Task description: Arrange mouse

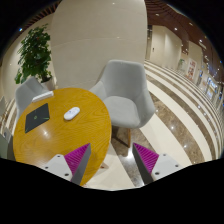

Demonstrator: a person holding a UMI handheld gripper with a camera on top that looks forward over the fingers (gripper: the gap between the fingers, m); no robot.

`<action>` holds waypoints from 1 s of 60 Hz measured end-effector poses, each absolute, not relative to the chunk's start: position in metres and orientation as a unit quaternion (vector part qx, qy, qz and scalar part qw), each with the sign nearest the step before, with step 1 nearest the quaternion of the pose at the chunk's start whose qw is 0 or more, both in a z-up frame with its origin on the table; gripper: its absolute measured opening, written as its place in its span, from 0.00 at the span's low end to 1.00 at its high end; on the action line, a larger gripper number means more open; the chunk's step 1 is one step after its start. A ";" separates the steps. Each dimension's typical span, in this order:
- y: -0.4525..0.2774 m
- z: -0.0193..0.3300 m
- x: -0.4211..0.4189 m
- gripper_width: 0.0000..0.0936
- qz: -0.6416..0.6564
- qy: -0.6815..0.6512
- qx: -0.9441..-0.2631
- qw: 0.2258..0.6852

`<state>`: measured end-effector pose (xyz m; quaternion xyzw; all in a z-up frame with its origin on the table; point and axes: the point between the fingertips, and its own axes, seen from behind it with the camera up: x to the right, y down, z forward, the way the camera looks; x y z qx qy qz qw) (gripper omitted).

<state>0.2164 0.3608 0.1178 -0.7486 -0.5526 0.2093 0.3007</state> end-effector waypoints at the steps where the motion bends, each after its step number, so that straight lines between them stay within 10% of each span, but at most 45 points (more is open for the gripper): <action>1: 0.359 0.127 0.228 0.93 0.211 -0.554 -0.747 0.301; 60: 0.178 0.059 0.087 0.92 0.272 -0.672 -0.638 0.259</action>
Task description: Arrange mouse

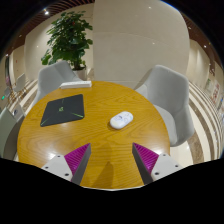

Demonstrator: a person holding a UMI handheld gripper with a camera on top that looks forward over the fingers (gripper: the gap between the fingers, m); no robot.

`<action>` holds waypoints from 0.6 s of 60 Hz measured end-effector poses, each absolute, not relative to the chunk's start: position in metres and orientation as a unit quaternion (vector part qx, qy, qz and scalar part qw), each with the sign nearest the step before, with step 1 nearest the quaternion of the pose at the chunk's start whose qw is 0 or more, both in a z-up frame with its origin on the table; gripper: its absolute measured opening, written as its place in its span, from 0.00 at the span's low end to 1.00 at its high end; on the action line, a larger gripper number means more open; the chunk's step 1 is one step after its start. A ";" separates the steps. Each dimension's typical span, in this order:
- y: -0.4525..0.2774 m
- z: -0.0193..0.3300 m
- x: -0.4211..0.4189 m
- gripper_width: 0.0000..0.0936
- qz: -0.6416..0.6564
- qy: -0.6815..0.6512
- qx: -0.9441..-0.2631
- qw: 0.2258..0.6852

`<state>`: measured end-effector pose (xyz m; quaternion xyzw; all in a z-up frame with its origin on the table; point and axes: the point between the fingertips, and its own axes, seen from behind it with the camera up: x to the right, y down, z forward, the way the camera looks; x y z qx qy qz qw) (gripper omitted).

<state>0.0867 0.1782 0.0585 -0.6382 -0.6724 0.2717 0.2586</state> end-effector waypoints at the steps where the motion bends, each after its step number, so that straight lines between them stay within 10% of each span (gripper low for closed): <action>1: 0.178 0.055 0.082 0.92 0.271 -0.672 -0.638 0.260; 36: 0.191 -0.024 -0.064 0.93 0.266 -0.649 -0.657 0.276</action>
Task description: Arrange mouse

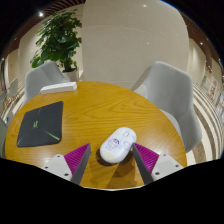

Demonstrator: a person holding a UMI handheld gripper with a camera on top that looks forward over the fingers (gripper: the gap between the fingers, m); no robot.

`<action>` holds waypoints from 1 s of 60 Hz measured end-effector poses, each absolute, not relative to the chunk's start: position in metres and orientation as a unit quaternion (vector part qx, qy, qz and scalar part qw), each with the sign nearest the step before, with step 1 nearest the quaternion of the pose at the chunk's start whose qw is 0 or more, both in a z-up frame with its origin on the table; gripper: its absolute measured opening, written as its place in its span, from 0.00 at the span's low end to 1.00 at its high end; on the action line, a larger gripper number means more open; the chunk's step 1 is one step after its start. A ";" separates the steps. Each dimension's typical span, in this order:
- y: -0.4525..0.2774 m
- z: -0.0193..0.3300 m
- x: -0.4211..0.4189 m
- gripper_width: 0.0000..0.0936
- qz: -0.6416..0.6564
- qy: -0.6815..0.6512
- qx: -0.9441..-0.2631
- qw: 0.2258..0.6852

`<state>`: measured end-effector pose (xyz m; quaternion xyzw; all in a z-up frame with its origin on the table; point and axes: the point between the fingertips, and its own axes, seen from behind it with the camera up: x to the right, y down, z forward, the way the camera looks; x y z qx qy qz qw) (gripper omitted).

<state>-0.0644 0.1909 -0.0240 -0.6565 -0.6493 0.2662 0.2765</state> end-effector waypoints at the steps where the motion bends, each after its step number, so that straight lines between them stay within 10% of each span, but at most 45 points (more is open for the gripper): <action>1: 0.191 -0.024 -0.067 0.93 0.266 -0.649 -0.657 0.276; 16: 0.185 -0.026 -0.103 0.89 0.271 -0.649 -0.658 0.269; 27: 0.173 -0.027 -0.111 0.52 0.278 -0.666 -0.641 0.261; 37: 0.171 -0.019 -0.109 0.41 0.261 -0.656 -0.658 0.261; 60: 0.004 0.121 -0.162 0.41 0.357 -0.630 -0.638 0.263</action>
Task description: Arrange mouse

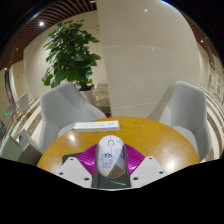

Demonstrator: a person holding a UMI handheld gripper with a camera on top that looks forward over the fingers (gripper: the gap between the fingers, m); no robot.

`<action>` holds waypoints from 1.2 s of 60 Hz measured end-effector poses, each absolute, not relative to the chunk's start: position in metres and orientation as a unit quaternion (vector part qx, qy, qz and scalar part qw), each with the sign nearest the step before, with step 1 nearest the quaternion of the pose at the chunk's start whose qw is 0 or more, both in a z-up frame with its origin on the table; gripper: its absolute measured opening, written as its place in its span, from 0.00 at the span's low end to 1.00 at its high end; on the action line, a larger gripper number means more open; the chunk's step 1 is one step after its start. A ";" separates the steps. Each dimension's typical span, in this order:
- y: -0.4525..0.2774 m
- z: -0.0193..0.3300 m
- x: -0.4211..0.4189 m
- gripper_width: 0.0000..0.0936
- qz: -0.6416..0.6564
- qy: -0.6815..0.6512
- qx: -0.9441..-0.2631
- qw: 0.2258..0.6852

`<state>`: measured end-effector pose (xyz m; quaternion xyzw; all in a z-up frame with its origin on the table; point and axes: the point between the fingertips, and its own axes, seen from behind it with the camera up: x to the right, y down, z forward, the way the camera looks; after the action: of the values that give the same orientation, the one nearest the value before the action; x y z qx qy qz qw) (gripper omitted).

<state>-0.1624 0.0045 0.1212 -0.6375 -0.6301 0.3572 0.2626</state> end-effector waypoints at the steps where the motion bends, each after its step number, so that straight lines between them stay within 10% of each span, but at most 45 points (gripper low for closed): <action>1: -0.008 0.120 -0.161 0.41 0.358 -0.632 -0.636 0.260; 29: -0.099 -0.019 -0.135 0.54 0.297 -0.687 -0.631 0.203; 35: -0.101 -0.011 -0.130 0.95 0.300 -0.699 -0.618 0.199; 55: -0.018 0.093 -0.025 0.92 0.300 -0.699 -0.612 0.216; 72: 0.073 0.107 0.122 0.93 0.248 -0.699 -0.635 0.217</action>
<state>0.1221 0.0734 0.1074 -0.6351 -0.6988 0.2477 0.2167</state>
